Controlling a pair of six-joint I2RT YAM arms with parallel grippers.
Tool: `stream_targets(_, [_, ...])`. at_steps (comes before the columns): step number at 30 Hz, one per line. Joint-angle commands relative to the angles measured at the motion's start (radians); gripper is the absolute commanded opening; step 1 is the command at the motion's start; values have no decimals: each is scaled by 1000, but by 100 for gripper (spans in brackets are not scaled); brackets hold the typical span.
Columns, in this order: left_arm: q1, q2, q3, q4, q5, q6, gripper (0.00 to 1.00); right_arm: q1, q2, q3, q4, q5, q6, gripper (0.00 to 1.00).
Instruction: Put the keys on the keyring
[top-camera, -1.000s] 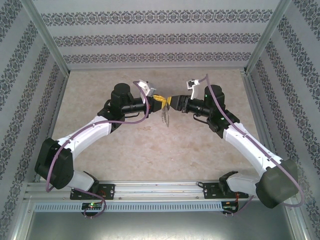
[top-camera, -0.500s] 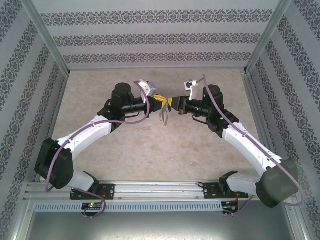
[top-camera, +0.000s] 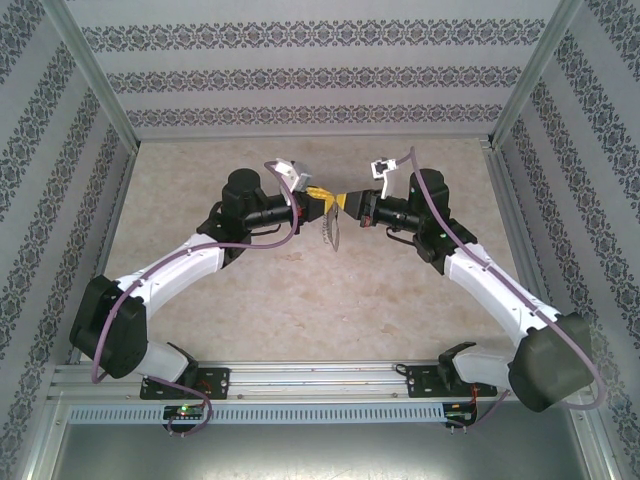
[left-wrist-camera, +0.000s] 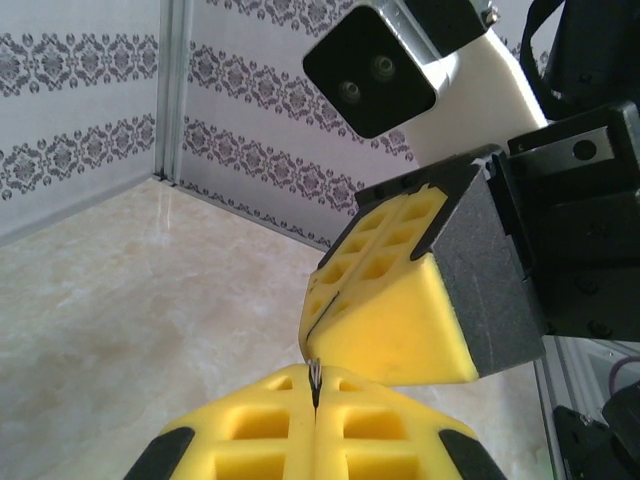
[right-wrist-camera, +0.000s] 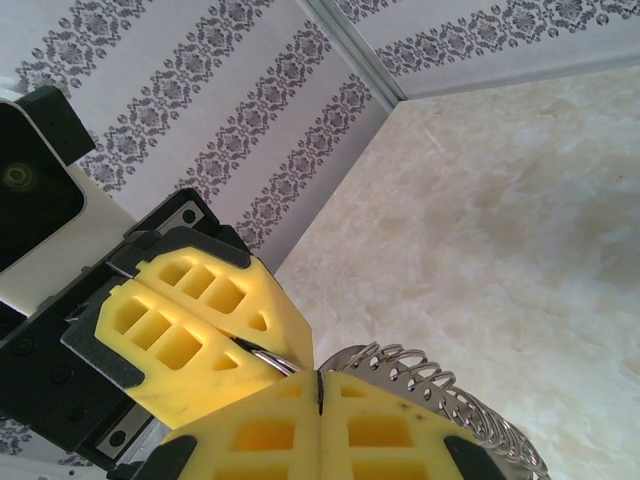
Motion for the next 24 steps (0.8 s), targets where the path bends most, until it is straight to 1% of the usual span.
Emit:
stream_targets(1, [-6, -35, -23, 223, -9, -44, 0, -15, 17, -30, 6, -26, 15, 0])
stream_targets(6, [-5, -35, -70, 365, -42, -80, 0, -52, 17, -47, 25, -52, 32, 0])
stream_targets(9, [-2, -26, -75, 412, -34, -96, 0, -58, 38, -53, 72, -92, 66, 0])
stream_targets(11, [-1, -10, -87, 487, -20, -120, 0, -50, 67, -50, 116, -134, 94, 0])
stream_targets(14, [-1, 12, -69, 496, -1, -139, 0, -40, 94, -39, 127, -173, 93, 0])
stream_targets(16, [-1, 15, -84, 539, -11, -147, 0, -45, 106, -34, 112, -204, 81, 0])
stream_targets(19, [-1, 10, -83, 527, -14, -140, 0, -86, 80, -64, 93, -185, 70, 0])
stream_targets(21, [-2, 13, -94, 560, -26, -146, 0, -109, 80, -77, 101, -191, 85, 0])
stream_targets(24, [-1, 36, -95, 627, -23, -173, 0, -86, 114, -78, 146, -217, 114, 0])
